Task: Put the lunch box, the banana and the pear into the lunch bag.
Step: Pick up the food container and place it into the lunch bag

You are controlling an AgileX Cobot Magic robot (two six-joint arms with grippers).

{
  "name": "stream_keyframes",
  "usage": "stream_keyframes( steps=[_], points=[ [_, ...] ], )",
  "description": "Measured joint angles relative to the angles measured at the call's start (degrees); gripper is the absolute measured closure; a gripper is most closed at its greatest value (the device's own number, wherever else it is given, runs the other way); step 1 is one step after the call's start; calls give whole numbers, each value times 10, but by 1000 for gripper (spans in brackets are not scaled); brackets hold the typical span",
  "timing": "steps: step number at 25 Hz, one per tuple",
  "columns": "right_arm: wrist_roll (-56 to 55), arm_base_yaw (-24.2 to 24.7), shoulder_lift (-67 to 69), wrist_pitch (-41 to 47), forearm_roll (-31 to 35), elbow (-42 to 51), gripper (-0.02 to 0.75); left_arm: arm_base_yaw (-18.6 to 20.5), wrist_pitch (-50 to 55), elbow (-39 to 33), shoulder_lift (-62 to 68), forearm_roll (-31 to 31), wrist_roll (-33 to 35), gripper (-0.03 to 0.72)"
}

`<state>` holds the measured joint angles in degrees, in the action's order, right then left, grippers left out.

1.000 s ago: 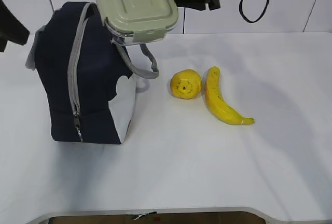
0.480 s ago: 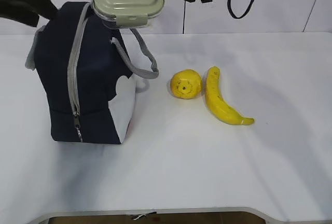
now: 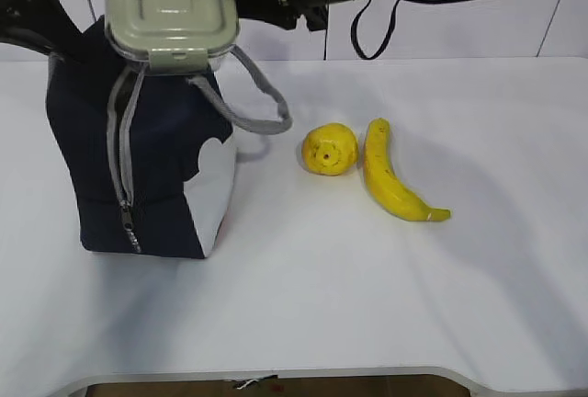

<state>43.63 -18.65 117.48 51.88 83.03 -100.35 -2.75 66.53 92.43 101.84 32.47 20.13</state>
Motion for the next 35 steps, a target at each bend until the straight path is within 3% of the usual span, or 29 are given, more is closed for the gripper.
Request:
stream_keyframes(
  steps=[7,16,22,28,35],
  points=[
    [-3,1,43,-12,-20,-1,343,0,22,13,-2,0,1,670],
    [-73,2,44,-90,-212,-1,343,0,33,14,-10,44,13,671],
    [-76,-11,45,-110,-178,-1,344,-14,27,14,-10,91,46,671],
    [-59,-48,57,-119,-145,-1,344,-20,22,14,-7,99,50,671],
    [-43,-56,114,-140,-72,-1,344,-20,18,14,13,114,52,672]
  ],
)
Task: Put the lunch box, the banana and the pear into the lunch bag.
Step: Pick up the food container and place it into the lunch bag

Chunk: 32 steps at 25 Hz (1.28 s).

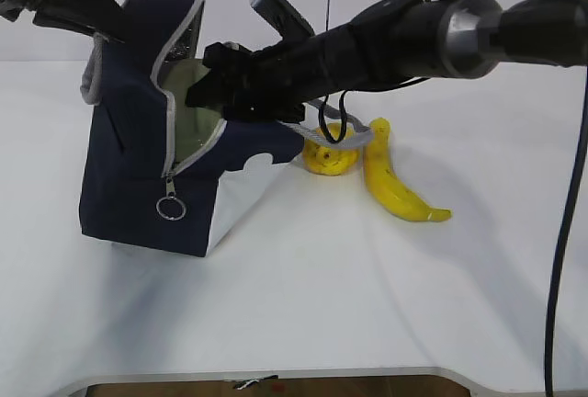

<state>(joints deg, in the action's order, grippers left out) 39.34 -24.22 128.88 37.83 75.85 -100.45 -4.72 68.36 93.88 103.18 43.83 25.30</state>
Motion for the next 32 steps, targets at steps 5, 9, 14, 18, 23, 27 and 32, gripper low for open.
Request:
stream_keyframes(
  steps=[5,9,14,18,23,27,32],
  points=[
    [10,0,30,-8,27,-19,344,0,0,0,6,4,1,672],
    [11,0,59,-9,39,-43,344,0,-1,0,14,4,1,672],
    [-1,0,82,-7,46,-60,343,0,-3,0,21,1,2,672],
    [-3,0,82,-3,44,-61,318,0,-3,0,25,1,2,672],
    [-3,1,82,21,39,-61,306,0,-3,0,25,-1,3,672],
    [-2,2,82,40,24,-66,306,0,-3,0,25,-2,3,672],
    [-2,9,80,73,-11,-67,306,0,-3,0,25,-9,3,672]
  ],
)
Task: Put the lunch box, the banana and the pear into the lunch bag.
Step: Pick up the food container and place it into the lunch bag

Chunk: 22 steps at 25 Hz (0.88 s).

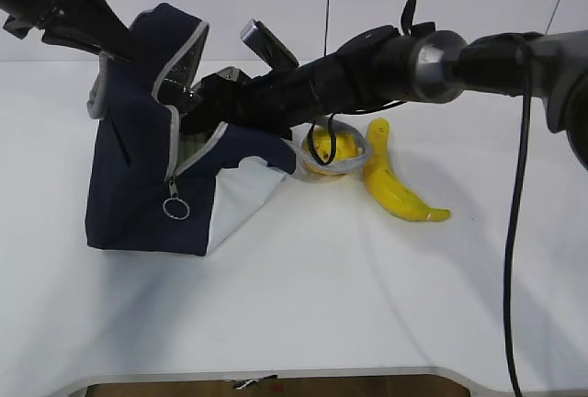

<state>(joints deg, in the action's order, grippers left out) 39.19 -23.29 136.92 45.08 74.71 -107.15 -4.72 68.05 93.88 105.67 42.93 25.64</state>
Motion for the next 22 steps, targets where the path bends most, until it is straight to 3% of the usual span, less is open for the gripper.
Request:
stream_keyframes(
  steps=[12,22],
  points=[
    [-50,43,-84,110,-198,-74,307,1,2,0,0,-6,0,673],
    [-235,43,-120,254,-511,-197,307,1,4,0,0,-23,0,673]
  ],
)
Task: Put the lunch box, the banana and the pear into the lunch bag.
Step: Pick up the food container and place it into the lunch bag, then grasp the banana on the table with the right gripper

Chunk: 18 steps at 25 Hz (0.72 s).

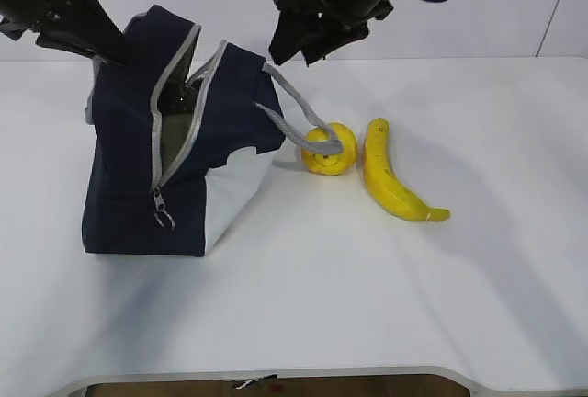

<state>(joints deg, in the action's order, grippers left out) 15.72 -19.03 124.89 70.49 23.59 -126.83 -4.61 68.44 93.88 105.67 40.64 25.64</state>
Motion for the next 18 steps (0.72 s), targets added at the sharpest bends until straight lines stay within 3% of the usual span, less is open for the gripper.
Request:
stream_keyframes(
  steps=[7,18],
  points=[
    [-108,0,-4,9,-154,-12,307,0,1,0,0,-5,0,673],
    [-157,0,-7,9,-223,129,307,0,10,0,0,-21,0,673]
  ],
)
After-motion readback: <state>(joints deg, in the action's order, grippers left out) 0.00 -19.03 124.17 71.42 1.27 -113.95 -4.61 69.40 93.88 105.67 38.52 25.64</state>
